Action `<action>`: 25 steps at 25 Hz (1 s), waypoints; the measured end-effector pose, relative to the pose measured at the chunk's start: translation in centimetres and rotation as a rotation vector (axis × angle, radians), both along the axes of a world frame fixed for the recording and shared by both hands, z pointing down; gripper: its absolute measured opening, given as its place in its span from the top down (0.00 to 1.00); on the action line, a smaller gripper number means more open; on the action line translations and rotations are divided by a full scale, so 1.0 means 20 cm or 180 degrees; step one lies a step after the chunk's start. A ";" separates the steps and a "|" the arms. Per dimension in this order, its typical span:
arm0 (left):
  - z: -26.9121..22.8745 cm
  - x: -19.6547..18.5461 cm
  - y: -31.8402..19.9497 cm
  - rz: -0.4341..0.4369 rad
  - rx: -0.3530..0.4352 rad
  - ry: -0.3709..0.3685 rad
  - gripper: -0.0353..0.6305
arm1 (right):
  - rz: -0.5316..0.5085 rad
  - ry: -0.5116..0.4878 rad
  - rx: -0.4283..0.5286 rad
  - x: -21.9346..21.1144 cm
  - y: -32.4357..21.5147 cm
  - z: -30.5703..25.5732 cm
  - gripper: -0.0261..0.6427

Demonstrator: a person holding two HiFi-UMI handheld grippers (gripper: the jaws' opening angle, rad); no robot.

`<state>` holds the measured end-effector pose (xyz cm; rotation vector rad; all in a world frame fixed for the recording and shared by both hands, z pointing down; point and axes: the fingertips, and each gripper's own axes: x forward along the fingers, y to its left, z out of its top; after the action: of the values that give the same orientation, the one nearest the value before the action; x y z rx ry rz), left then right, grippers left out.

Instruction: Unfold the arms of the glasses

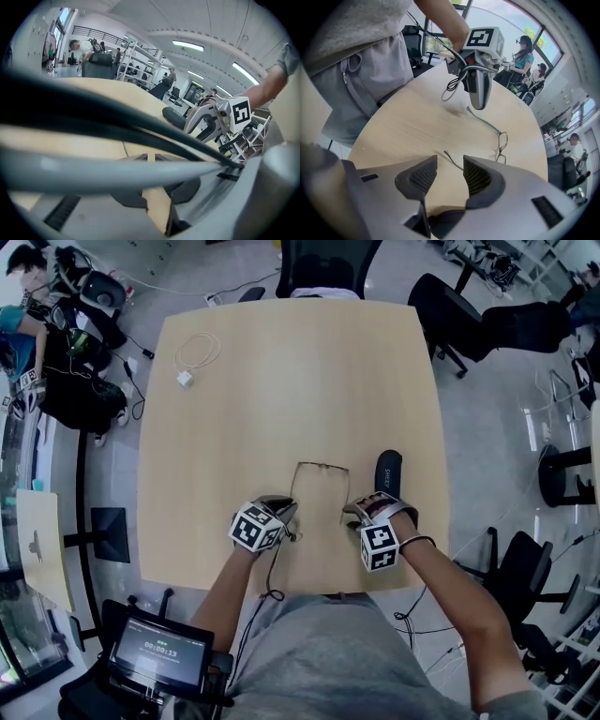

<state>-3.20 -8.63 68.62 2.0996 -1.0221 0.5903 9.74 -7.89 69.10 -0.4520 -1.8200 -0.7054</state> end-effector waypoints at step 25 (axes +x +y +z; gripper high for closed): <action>-1.74 0.07 0.45 -0.0425 0.2561 -0.0073 0.91 | 0.2509 -0.3706 -0.1242 0.08 -0.05 -1.86 0.95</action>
<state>-1.84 0.45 33.75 2.6630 -1.5809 0.1267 11.39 -8.98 31.84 0.5893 -2.9477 0.0249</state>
